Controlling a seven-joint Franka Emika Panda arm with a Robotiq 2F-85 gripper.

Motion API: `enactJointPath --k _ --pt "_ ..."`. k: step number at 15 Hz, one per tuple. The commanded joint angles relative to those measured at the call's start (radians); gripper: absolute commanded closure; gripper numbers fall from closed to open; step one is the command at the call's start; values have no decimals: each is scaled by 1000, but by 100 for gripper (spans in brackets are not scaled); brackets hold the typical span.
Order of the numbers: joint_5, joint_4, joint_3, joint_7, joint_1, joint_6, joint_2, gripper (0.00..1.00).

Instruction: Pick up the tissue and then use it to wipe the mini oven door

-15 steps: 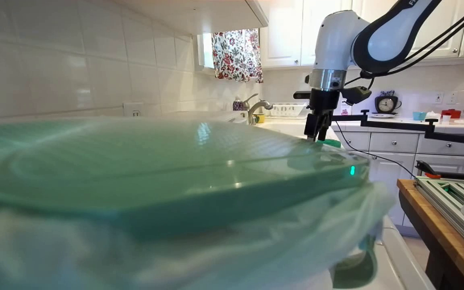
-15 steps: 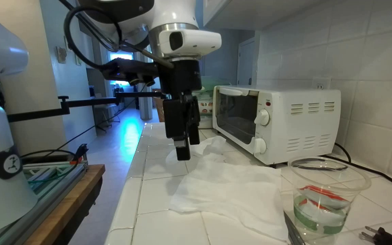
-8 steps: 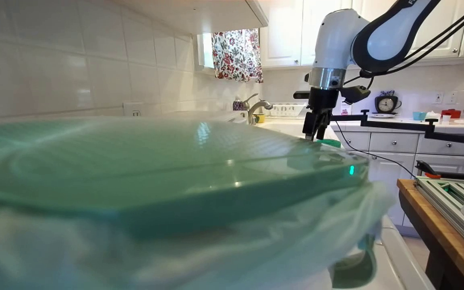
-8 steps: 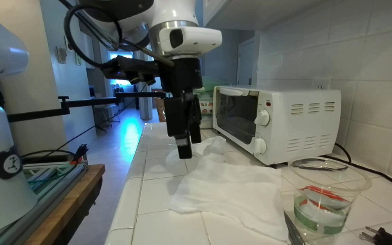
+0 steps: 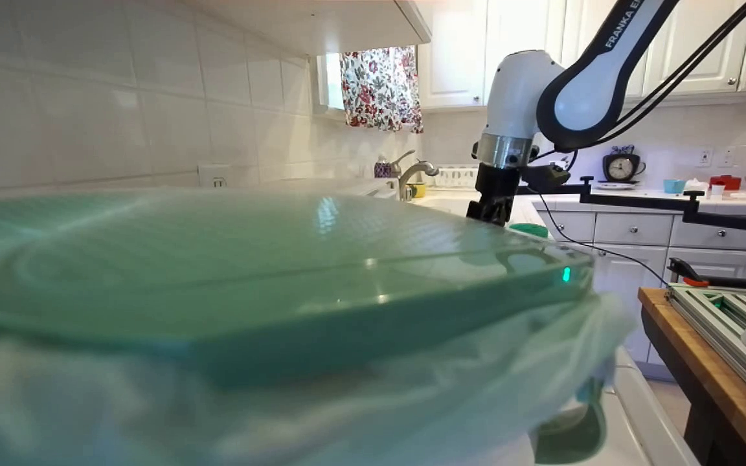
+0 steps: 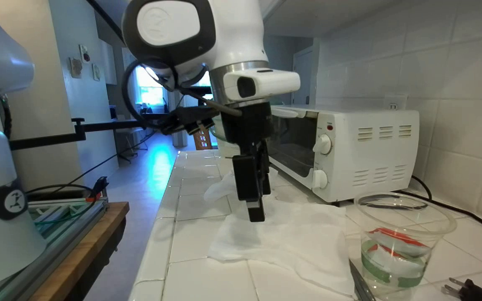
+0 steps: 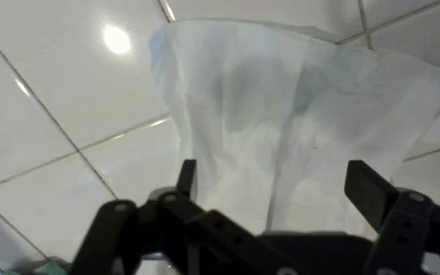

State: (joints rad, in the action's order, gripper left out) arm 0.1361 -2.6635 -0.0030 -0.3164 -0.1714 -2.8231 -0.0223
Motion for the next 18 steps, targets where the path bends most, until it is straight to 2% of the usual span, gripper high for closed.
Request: enactJointPath --k 1,4,5,6,11,15,18 --pt "-60 61 -28 60 43 -52 104 0" --pt "-57 98 -46 60 61 -87 168 0" --pt "-59 107 -52 63 66 -92 184 9" --pt "-67 115 -56 70 70 -94 198 27" --pt "-58 142 -87 63 92 -109 242 67" --pt "-5 138 -139 17 146 -85 208 98" --pt "43 111 -173 -20 200 -82 174 100"
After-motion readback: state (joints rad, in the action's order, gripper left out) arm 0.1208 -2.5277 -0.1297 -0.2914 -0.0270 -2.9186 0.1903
